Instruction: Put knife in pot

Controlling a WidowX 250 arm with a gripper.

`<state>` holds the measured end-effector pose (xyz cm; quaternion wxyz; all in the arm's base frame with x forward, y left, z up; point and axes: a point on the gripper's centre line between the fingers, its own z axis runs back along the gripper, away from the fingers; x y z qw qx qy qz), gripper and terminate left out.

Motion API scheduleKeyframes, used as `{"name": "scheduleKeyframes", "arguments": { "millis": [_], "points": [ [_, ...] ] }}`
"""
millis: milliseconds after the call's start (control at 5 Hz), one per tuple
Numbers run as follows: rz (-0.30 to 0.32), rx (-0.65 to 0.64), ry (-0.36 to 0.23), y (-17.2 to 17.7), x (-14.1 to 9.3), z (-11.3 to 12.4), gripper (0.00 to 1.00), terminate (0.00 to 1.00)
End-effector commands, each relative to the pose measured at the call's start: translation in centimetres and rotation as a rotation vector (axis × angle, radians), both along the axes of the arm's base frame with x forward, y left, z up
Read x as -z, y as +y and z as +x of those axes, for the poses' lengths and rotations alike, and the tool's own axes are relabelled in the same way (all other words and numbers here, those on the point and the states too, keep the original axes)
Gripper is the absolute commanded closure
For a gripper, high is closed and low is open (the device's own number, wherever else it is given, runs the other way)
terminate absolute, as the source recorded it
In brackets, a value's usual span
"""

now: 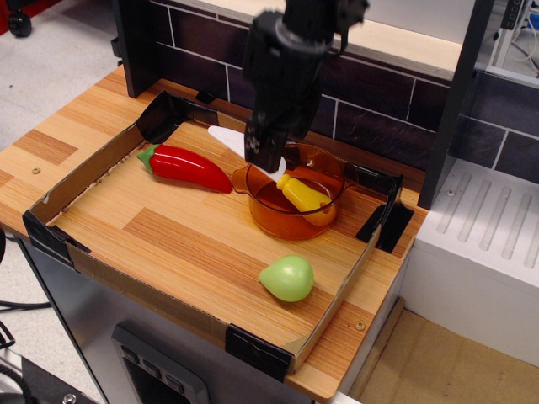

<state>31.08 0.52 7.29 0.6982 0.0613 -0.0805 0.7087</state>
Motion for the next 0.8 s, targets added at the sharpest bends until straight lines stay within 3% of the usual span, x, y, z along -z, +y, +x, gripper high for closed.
{"name": "scheduleKeyframes", "arguments": {
  "millis": [0, 200, 400, 600],
  "points": [
    [-0.046, 0.009, -0.136, 2.5, -7.2, -0.1, 0.0, 0.0],
    [0.006, 0.048, -0.127, 4.1, -8.5, -1.1, 0.0, 0.0],
    [0.006, 0.048, -0.127, 4.1, -8.5, -1.1, 0.0, 0.0],
    [0.006, 0.048, -0.127, 4.1, -8.5, -1.1, 0.0, 1.0]
  ]
}}
